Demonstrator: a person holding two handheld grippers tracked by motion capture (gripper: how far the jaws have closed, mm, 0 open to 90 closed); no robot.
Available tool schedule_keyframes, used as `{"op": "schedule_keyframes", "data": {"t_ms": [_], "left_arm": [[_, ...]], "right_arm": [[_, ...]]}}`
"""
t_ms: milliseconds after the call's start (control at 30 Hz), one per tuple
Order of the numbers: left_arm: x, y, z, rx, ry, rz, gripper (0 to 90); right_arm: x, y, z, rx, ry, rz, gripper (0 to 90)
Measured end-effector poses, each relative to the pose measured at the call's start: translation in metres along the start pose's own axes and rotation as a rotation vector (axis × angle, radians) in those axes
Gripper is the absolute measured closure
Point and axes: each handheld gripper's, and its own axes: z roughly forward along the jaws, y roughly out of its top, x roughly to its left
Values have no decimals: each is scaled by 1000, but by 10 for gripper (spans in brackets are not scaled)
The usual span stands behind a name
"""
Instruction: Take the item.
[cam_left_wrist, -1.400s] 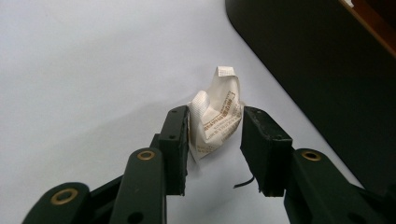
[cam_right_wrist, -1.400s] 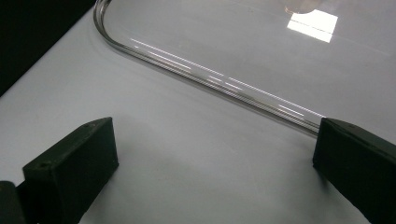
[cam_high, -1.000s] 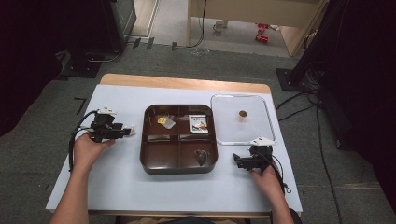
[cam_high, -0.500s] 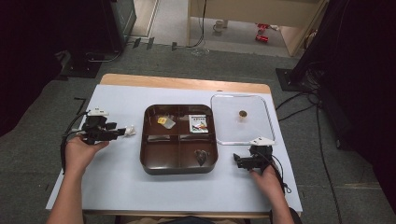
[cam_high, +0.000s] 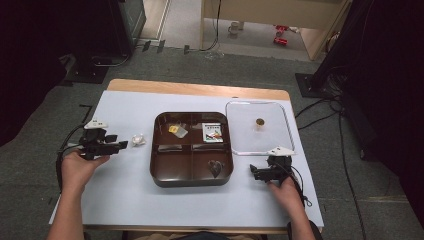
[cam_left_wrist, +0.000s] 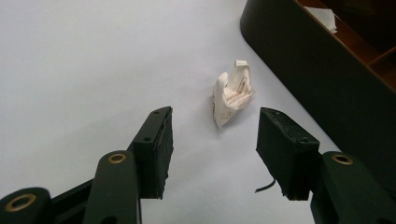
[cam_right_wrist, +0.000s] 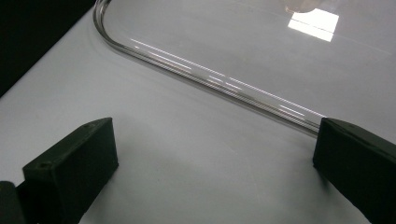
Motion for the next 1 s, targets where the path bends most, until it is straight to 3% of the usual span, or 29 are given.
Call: {"op": "schedule_keyframes", "data": {"t_ms": [433, 700, 1000], "left_arm": [[14, -14, -6, 9, 40, -30, 446], [31, -25, -5, 17, 72, -55, 456], [38, -34, 1, 83, 102, -40, 447]], "right_arm": [[0, 0, 0, 0, 0, 0, 0], [0, 0, 0, 0, 0, 0, 0], [0, 0, 0, 0, 0, 0, 0]]}}
